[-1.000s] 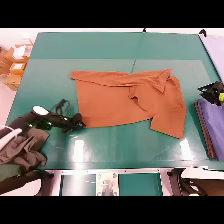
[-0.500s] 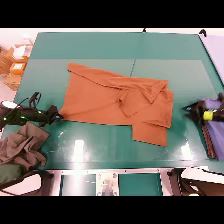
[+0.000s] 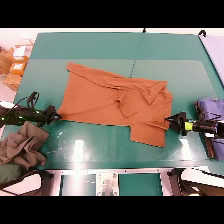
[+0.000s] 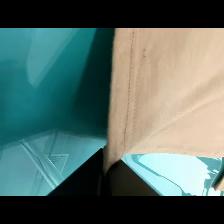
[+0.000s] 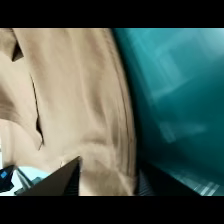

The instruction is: Fold the shirts.

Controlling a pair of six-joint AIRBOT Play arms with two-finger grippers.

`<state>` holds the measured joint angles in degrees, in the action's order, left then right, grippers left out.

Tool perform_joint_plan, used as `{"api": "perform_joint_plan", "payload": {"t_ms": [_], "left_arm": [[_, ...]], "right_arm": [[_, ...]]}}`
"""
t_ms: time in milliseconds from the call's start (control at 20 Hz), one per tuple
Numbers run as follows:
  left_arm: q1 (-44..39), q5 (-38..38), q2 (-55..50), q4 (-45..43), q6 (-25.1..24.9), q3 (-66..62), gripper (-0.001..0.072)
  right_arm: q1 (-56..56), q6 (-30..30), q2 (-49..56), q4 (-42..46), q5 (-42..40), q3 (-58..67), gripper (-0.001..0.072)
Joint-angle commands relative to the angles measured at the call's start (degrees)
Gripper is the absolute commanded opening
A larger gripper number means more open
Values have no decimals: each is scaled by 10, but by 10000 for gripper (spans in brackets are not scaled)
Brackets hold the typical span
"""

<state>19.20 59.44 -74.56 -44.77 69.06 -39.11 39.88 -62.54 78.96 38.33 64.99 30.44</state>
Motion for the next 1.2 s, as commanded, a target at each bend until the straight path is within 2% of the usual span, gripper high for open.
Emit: {"api": "perform_joint_plan", "payload": {"t_ms": [0, 50, 150, 250, 350, 450, 650, 850, 1050, 1150], "left_arm": [[1, 2, 0, 2, -1, -1, 26], [1, 2, 0, 2, 0, -1, 26], [1, 2, 0, 2, 0, -1, 26], [1, 3, 0, 10, -1, -1, 26], [1, 28, 2, 45, -10, -20, 26], [0, 65, 20, 89, -23, -73, 25], [0, 119, 119, 172, -21, -269, 25], [0, 101, 208, 199, -21, -525, 25], [0, 65, 235, 188, -19, -783, 26], [0, 56, 235, 164, -2, -859, 25]], "right_arm": [[-17, 27, 4, -25, -56, 11, 405], [-17, 26, 4, -26, -50, 21, 387], [-20, 27, 4, -36, -34, 30, 302], [-29, 31, 4, -39, -22, 31, 30], [-30, 32, 3, -60, 14, 50, 17], [-30, 33, -9, -118, 68, 95, 16], [-29, 19, -94, -272, 144, 275, 17], [-29, 10, -176, -354, 122, 528, 16], [-7, 9, -226, -355, 53, 737, 17], [23, 9, -250, -353, 29, 797, 17]]}}
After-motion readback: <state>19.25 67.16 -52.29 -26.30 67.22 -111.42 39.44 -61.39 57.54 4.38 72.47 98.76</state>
